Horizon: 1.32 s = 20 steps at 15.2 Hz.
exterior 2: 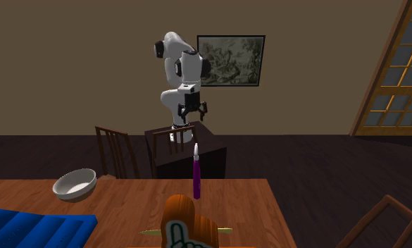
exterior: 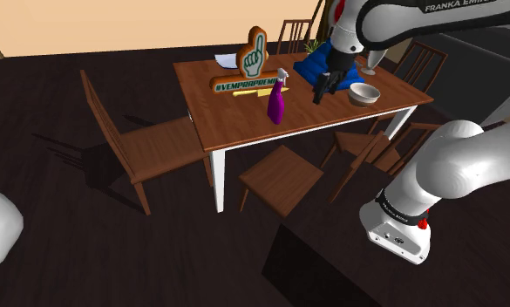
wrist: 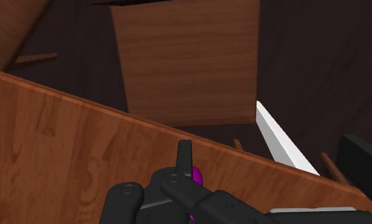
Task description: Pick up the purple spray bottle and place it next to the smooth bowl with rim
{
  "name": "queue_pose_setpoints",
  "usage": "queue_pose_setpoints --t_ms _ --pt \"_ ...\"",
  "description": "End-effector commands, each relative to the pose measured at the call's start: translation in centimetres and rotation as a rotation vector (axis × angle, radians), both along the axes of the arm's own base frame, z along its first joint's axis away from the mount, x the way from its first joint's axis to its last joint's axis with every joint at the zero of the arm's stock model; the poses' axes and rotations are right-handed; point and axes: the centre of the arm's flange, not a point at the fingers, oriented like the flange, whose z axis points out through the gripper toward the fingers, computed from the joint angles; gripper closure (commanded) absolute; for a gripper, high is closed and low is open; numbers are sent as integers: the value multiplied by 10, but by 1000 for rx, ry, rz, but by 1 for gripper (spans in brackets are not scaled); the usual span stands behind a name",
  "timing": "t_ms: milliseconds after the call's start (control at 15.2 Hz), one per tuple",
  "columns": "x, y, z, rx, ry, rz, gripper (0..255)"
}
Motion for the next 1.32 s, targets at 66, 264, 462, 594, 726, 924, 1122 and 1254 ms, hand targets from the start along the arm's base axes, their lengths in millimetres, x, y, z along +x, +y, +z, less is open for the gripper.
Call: queue_pose_setpoints --t_ms 66,264,462,594,726,924,1122,1254 --pt "24 -5 -27 -16 -53 2 0" --pt "46 -14 -52 -32 -101 3 0" --pt "69 -22 -76 -48 -150 4 0" --pt "85 -29 -91 -59 -182 5 0" --pt "102 -35 -106 -70 -214 6 0" --pt "123 -43 -123 -83 -253 7 0" --pt "128 -44 -138 -83 -253 7 0" --pt "131 -45 -148 -83 -253 7 0"
